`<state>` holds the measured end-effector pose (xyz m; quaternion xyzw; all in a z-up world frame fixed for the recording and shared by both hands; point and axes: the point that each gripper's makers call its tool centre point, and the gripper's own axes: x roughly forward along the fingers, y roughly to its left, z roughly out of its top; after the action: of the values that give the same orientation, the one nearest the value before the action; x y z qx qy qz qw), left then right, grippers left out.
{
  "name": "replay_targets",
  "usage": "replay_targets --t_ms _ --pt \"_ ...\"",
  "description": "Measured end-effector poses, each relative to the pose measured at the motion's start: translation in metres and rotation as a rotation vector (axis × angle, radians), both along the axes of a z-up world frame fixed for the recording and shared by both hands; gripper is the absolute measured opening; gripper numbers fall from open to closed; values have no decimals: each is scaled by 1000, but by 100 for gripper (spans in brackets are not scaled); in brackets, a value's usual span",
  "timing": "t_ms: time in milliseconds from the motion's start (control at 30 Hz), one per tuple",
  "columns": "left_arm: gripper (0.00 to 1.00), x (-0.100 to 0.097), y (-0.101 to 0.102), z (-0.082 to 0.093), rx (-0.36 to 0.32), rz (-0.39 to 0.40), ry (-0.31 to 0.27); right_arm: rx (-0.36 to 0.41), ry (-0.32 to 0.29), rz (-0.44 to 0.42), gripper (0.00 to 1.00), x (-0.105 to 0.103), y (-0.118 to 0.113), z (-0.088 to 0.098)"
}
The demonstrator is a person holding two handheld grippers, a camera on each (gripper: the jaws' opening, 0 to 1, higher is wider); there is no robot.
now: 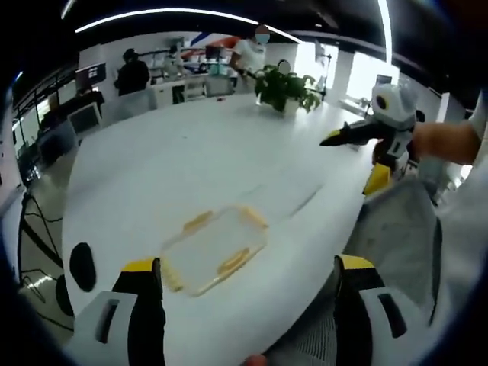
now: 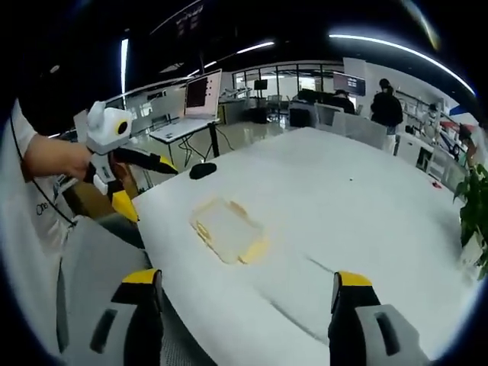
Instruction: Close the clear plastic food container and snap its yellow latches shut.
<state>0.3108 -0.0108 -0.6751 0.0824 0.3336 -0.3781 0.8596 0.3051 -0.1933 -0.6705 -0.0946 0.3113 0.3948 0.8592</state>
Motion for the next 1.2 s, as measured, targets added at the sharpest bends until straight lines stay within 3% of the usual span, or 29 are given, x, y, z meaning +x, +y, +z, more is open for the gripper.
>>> replay_targets --t_ms 100,200,500,867,1200 --pt "87 0 1 -1 -6 -25 15 0 -14 29 96 2 6 1" --pt "92 2 2 -3 14 -39 8 -8 -18 66 96 3 14 0" --pt "93 8 9 -10 44 -107 14 -68 -29 172 97 8 28 -8" --pt "92 17 22 -22 96 -168 22 -68 -10 191 97 20 41 -14" --pt "91 27 28 -23 103 -173 0 -70 -6 194 92 24 48 -17"
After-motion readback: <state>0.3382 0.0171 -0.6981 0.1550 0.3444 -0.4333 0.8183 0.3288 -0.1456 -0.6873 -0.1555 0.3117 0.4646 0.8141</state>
